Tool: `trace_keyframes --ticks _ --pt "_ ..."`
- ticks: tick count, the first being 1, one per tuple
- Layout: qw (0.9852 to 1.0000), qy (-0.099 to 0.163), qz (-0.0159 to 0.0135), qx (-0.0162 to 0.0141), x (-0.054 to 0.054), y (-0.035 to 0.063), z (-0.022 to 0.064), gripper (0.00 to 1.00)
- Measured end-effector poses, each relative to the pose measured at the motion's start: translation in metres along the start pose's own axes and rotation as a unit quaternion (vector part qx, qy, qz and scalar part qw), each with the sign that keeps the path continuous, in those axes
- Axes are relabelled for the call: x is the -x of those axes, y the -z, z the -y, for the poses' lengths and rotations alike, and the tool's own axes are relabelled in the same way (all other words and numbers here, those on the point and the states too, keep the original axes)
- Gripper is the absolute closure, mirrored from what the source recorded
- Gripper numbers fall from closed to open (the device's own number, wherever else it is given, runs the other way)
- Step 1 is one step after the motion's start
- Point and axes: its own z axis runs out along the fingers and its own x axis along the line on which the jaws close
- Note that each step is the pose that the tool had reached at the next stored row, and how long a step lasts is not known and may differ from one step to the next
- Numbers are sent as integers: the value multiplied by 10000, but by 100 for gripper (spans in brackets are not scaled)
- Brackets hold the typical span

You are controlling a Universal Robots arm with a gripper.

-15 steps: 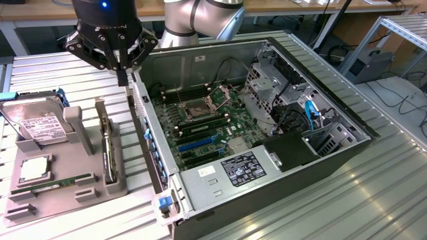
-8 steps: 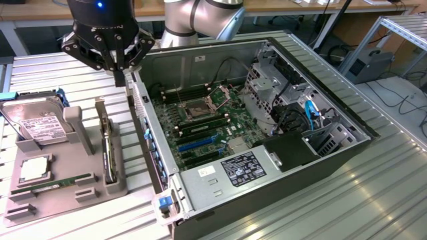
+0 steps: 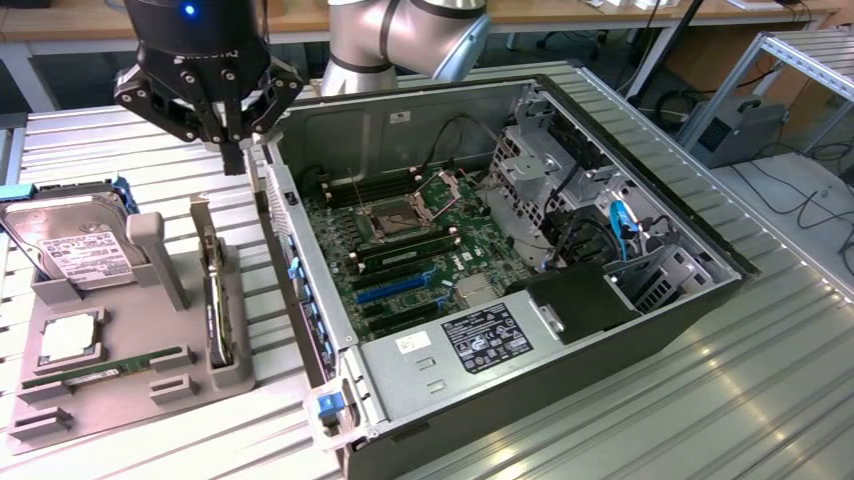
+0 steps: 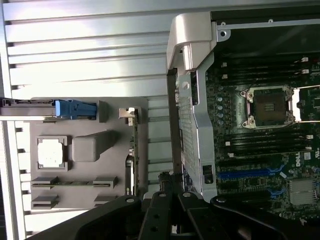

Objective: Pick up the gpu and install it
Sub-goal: 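Reach for the gpu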

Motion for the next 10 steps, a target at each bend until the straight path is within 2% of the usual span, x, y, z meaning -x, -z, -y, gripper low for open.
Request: trace_keyframes --ticks 10 --pt "10000 0 0 -5 -74 -1 8 89"
